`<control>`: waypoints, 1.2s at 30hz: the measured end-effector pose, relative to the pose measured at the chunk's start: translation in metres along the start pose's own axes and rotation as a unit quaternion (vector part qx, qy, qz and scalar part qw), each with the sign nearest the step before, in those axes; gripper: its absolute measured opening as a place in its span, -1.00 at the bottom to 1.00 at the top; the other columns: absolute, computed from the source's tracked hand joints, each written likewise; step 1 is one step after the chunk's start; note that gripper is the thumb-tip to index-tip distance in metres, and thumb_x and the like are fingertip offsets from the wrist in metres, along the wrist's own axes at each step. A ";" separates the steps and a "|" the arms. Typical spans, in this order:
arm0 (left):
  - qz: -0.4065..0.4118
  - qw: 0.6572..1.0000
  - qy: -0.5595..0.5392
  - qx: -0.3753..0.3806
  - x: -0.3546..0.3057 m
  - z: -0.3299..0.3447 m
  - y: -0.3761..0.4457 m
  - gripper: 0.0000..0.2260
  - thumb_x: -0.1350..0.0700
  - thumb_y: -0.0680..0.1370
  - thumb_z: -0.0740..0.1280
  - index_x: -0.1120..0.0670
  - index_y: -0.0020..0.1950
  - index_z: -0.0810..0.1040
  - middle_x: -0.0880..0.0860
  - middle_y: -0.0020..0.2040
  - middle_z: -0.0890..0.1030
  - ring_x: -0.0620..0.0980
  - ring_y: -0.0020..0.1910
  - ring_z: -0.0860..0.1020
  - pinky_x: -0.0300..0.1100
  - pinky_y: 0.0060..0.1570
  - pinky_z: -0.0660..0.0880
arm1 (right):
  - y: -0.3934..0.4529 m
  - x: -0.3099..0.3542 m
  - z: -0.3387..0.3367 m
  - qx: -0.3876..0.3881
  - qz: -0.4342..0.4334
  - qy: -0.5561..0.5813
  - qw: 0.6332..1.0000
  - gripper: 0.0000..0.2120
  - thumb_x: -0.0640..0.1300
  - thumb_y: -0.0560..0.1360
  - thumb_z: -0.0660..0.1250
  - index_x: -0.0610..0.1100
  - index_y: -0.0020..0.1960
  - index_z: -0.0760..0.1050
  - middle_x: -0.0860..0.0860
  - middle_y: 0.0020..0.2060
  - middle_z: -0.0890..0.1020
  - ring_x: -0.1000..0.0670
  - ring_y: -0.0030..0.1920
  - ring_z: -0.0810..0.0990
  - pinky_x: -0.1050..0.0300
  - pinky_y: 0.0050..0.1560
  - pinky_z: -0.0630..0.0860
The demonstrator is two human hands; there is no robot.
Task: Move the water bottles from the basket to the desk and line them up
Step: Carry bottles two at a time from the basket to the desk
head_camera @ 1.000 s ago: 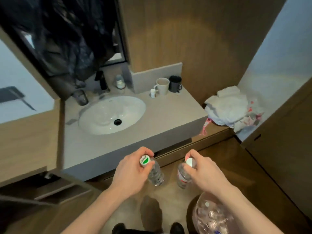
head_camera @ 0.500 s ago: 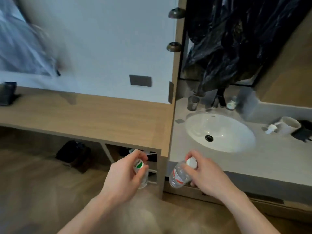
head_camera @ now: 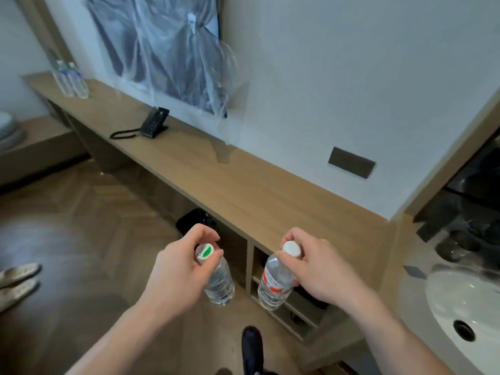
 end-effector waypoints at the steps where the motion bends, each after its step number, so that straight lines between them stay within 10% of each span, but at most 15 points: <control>1: -0.006 1.000 0.004 -0.008 0.006 -0.005 0.012 -0.83 0.00 0.60 0.43 -0.21 0.12 0.52 -0.24 -0.01 0.66 -0.27 -0.15 0.59 -0.51 -0.27 0.46 | 0.017 0.007 0.002 0.005 -0.009 0.000 1.000 -0.83 0.27 0.60 0.31 0.20 0.00 0.43 0.08 -0.13 0.68 0.05 -0.17 0.70 -0.18 -0.12 0.70; 21: -0.172 0.969 0.044 -0.174 0.133 -0.129 0.198 -0.81 0.00 0.57 0.46 -0.22 0.07 0.51 -0.29 -0.09 0.68 -0.17 -0.22 0.62 -0.10 -0.18 0.56 | 0.331 0.176 0.065 0.139 -0.173 -0.060 0.973 -0.81 0.27 0.60 0.28 0.19 -0.01 0.37 0.07 -0.16 0.68 0.03 -0.18 0.70 -0.21 -0.14 0.67; 36: -0.165 0.967 0.061 -0.182 0.296 -0.305 0.333 -0.83 0.00 0.57 0.46 -0.22 0.06 0.52 -0.24 -0.17 0.67 -0.23 -0.19 0.61 -0.41 -0.33 0.43 | 0.493 0.362 0.170 0.120 -0.166 -0.019 0.979 -0.80 0.27 0.60 0.33 0.17 0.01 0.45 0.10 -0.13 0.70 0.09 -0.19 0.74 -0.05 -0.20 0.73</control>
Point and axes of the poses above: each hand's wrist, its own y-axis towards the middle knuckle, its own z-axis out of the palm, x = y × z, the point moved 7 cm from there along y, towards the middle knuckle
